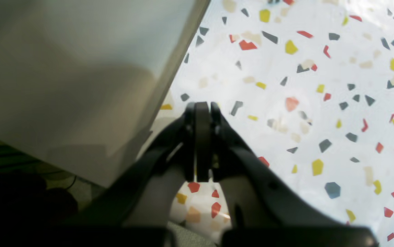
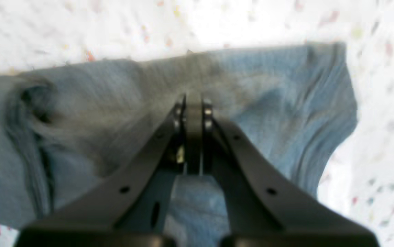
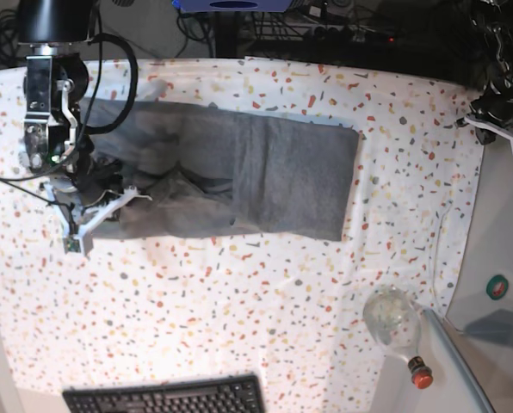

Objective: Layout the t-shirt on the table in an organized manner, then fold the t-shirt properly
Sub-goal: 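Fold the shirt end with the right gripper toward the middle, then grasp the folded shirt's ends with both grippers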

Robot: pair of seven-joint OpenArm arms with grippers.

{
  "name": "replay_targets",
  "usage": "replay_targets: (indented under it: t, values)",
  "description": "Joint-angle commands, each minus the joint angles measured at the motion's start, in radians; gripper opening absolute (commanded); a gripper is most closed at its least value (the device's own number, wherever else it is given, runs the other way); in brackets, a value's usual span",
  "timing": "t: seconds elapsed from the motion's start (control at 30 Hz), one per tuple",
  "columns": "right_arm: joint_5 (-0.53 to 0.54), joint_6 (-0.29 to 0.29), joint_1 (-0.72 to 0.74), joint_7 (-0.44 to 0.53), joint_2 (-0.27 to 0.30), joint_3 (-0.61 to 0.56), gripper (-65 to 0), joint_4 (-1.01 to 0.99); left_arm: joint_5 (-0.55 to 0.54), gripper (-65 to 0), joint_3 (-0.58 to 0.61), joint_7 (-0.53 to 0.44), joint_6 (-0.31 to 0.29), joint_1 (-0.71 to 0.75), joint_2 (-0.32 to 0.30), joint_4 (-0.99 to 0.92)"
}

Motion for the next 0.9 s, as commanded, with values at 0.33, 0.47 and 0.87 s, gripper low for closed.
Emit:
replay_targets:
  t: [0.33, 0.47, 0.87]
  values:
    - [0.013, 0.003, -0.276, 0.021, 0.009, 0.322, -27.3, 0.182, -0.006, -65.0, 0.021, -0.023, -0.002, 0.019, -0.012, 0.060]
    - [0.014, 0.111, -0.270, 0.037, 0.009, 0.397, -15.6, 0.135, -0.006, -65.0, 0.111, -0.023, -0.002, 0.013, -0.012, 0.056]
    - [0.056, 0.620, 0.060, -0.144, 0.066, 0.650, -15.3, -0.199, -0.006, -65.0, 0.248, -0.029, -0.001, -0.081, -0.010, -0.031]
